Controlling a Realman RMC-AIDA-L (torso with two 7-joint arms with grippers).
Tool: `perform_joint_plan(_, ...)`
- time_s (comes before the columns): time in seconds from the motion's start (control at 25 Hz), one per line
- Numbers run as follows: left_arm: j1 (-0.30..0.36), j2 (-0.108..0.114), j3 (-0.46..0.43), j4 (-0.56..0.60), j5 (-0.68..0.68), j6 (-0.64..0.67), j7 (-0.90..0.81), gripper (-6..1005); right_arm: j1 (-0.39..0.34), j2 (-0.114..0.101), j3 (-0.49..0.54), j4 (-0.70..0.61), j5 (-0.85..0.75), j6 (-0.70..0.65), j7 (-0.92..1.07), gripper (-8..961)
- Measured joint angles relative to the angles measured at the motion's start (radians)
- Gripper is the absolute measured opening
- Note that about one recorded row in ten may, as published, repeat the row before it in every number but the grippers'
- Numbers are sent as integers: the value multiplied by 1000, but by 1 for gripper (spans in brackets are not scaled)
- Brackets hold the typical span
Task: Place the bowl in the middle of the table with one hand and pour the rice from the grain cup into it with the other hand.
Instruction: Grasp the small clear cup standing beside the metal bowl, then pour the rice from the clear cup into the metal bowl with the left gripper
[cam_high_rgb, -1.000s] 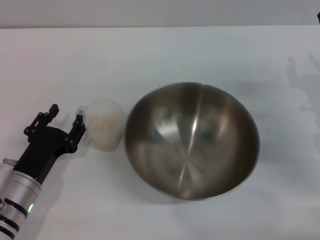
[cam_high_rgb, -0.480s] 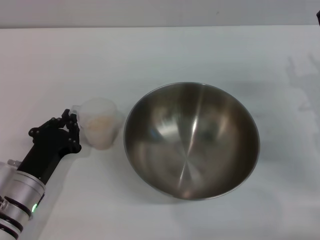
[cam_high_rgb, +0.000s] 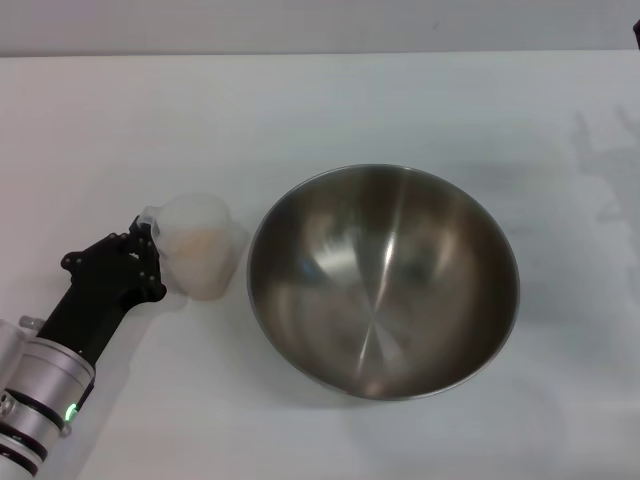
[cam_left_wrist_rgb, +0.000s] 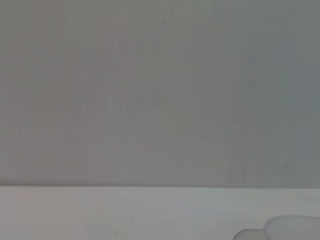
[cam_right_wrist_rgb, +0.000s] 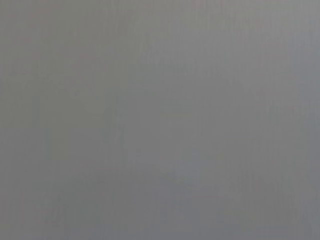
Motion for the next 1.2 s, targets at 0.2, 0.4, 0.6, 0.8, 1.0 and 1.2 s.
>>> perform_joint_plan(0.2,-8,0,-9,0,-2,49,5,25,-1,0,0,0,2,-3,0,551)
perform_joint_plan(0.4,-27,-1,-32,0,-6,123,88,31,-5,1,0,-10,2,-5,0,552)
perform_joint_plan(0.6,-64,-1,-33,-2,0,207,328,36,-2,1,0,-13,5,-6,-3,553)
perform_joint_plan(0.8,-104,-2,4,-2,4,283,619,42,4,-1,1,-14,6,-6,-8,554)
perform_joint_plan(1.0,-151,-2,79,-2,4,326,926,47,7,-2,15,-14,6,-3,-10,554)
perform_joint_plan(1.2,-184,-2,162,-2,4,322,1177,52,14,-2,22,-10,6,3,-10,555)
